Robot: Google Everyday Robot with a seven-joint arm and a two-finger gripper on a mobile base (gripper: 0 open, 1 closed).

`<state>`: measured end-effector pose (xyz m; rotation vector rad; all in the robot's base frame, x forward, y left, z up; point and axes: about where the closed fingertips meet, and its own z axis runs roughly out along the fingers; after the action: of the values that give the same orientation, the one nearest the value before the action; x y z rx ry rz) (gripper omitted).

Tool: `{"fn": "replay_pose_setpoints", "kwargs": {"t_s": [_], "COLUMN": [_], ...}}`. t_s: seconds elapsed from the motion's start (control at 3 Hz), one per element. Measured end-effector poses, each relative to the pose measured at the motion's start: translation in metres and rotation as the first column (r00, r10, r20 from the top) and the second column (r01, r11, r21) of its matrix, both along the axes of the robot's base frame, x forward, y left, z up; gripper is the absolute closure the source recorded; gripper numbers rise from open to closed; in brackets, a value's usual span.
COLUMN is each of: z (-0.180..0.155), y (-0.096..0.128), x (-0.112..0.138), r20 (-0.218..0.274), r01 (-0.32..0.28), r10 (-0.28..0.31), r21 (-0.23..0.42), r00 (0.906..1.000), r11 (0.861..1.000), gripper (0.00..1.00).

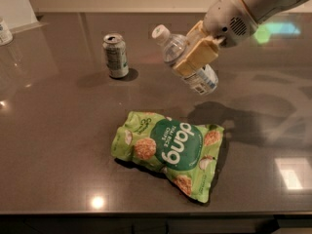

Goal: Place blue plastic bottle upright

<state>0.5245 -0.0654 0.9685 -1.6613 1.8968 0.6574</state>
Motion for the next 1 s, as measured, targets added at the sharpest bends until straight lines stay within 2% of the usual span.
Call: {"fn": "replay_pose_setpoints", "kwargs": {"t_s": [0.33,0.67,1.0], "z": [-0.005,-0.006,-0.005], "y": [0.003,0.003,-0.004], "x": [0.008,0.019,0.033], "r20": [-0.097,-0.137,-0.147], "r01": [0.111,0.183,0.240], "r10": [-0.100,-0.153,-0.197], "r21": [0.125,0.246,0.385], "r00": [0.9903,0.9788,0.9693], "r11": [0.986,0.952,0.891], "gripper": [1.00,1.00,1.00]}}
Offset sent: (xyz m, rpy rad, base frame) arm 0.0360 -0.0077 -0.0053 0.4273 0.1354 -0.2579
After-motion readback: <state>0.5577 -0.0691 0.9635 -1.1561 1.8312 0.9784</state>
